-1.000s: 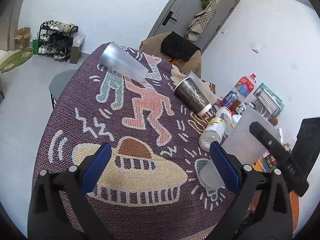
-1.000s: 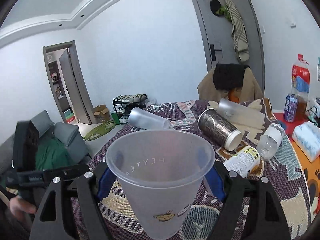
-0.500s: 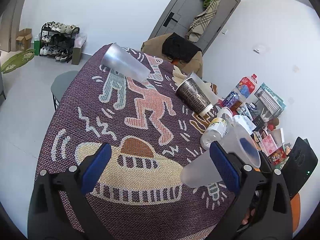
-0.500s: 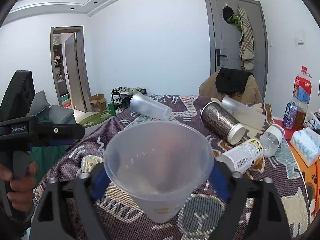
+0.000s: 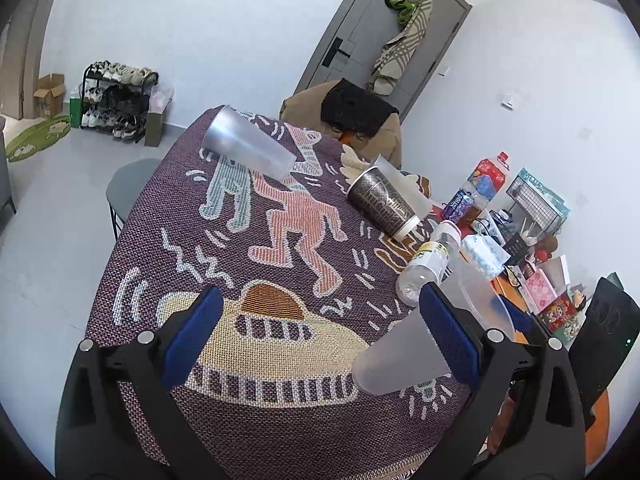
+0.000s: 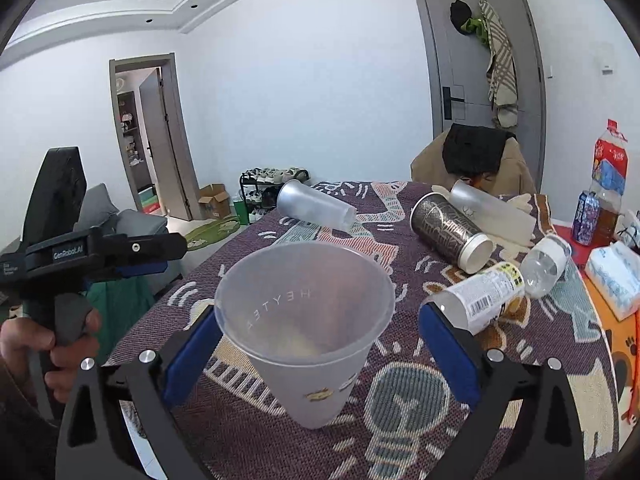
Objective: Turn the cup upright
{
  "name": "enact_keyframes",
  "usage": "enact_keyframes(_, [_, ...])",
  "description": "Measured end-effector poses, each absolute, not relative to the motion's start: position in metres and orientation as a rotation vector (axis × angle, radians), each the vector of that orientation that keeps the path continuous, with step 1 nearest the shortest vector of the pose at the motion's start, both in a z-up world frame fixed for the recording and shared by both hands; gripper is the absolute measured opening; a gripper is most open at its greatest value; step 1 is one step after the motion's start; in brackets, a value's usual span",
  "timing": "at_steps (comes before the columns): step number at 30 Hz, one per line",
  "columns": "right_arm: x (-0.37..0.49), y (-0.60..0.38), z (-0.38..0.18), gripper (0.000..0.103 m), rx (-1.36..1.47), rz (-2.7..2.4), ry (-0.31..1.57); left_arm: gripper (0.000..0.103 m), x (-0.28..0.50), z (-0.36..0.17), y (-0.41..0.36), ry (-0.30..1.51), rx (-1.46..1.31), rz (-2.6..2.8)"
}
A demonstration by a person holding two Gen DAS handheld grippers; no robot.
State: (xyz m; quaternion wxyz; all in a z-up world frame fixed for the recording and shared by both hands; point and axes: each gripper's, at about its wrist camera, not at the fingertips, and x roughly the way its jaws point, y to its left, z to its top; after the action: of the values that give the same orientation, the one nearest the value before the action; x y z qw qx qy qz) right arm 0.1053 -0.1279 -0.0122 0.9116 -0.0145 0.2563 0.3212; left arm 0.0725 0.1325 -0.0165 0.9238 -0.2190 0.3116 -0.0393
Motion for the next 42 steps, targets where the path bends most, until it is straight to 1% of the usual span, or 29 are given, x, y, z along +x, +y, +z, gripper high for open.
enact_keyframes(12, [0.086, -0.137, -0.022, 0.096, -0.007, 0.692, 0.579, 0.098, 0.049, -0.014, 0.120, 0.624, -0.424, -0.091])
enact_keyframes(21, [0.068, -0.149, -0.020, 0.096, -0.001, 0.607, 0.571, 0.098, 0.024, -0.005, 0.104, 0.568, -0.321, -0.095])
enact_keyframes(34, [0.038, -0.179, -0.026, 0.096, 0.013, 0.488, 0.581, 0.098, -0.006, -0.007, 0.074, 0.525, -0.194, -0.096])
enact_keyframes(42, [0.017, -0.196, -0.030, 0.096, 0.054, 0.477, 0.552, 0.098, -0.030, -0.006, 0.052, 0.471, -0.080, -0.071])
